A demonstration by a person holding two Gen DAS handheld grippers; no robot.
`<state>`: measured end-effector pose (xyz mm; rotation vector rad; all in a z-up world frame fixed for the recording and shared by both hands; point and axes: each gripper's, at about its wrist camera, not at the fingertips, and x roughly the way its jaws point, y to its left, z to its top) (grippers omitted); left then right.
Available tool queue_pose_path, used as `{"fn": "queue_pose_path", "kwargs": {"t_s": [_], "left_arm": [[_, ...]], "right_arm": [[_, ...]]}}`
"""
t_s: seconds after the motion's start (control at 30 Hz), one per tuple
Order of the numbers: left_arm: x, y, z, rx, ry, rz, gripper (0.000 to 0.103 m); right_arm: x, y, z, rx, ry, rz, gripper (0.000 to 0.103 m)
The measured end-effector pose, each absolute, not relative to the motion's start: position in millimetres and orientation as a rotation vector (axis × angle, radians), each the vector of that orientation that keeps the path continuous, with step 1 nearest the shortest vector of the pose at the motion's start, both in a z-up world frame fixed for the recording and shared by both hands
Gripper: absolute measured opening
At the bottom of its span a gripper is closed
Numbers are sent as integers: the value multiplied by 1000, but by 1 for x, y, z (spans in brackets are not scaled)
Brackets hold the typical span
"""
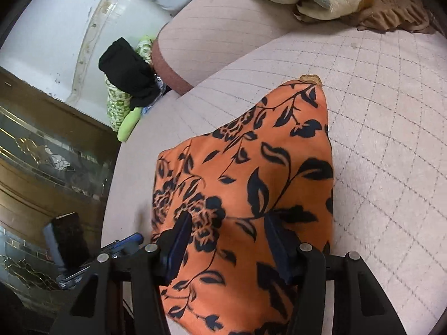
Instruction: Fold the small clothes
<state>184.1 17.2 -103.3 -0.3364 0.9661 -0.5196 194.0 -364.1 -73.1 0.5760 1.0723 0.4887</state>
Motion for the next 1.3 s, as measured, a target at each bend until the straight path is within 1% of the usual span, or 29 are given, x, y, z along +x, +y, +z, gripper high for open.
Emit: {"fn": "queue_pose_path", "kwargs": {"t_s": [0.03,0.1,0.2,0.3,0.33,0.37,0.4,0.43,0.53,0.6,0.63,0.7,0.73,0.8,0.87,1.03,1.07,1.13,1.2,1.23,1.27,1.3], "left_arm": [[175,18,-101,-347,953,-525,60],[158,16,-106,-347,967,-518,61],[144,8,-117,-388,999,-515,60],[141,-4,-128,-368,1035,-510,60],[146,-7,-136,-368,1062,-497,52],[154,-6,-146,-378,1105,-468,25],[158,-2,-152,-405,1140,-450,15],[160,1,-151,-428,1141,-452,12],[144,-4,-109,-293,987,-442,11],[142,-5,-100,-266,946,-431,11],[149,-5,-113,-262,986,-419,11],[166,0,-156,-326,1120,-377,12],[166,4,-165,-374,1127,-393,14],[165,7,-156,-407,1097,-394,19],[165,6,-144,-373,1089,-351,25],[161,-9,-88,-298,935,-353,26],[164,-15,-82,-294,922,-378,28],[177,-35,-80,-248,920,-431,29],[197,-48,-100,-197,980,-398,29],[211,-49,-121,-175,1045,-342,24],[218,-45,-136,-192,1082,-324,3],[225,-37,-146,-221,1093,-302,3]], "right_arm": [[189,-364,-70,579,1060,496,58],[179,-367,-66,583,1043,502,60],[164,-368,-59,590,1025,517,60],[156,-369,-57,587,1022,523,60],[154,-369,-58,589,1027,520,60],[153,-368,-59,596,1032,518,60],[151,-368,-58,598,1033,520,60],[149,-369,-58,596,1030,524,60],[144,-368,-53,579,1023,543,60],[145,-368,-57,571,1035,542,60],[146,-369,-61,578,1049,539,60],[150,-369,-76,611,1093,538,60],[151,-371,-81,629,1107,532,60],[149,-373,-82,641,1098,530,61],[149,-375,-82,639,1101,538,61],[148,-377,-83,647,1103,538,63],[148,-377,-83,646,1102,539,63],[148,-376,-82,650,1100,539,63],[147,-377,-83,663,1102,539,63],[148,-377,-82,668,1104,540,63],[149,-378,-82,675,1108,544,63],[148,-378,-81,677,1116,541,63]]}}
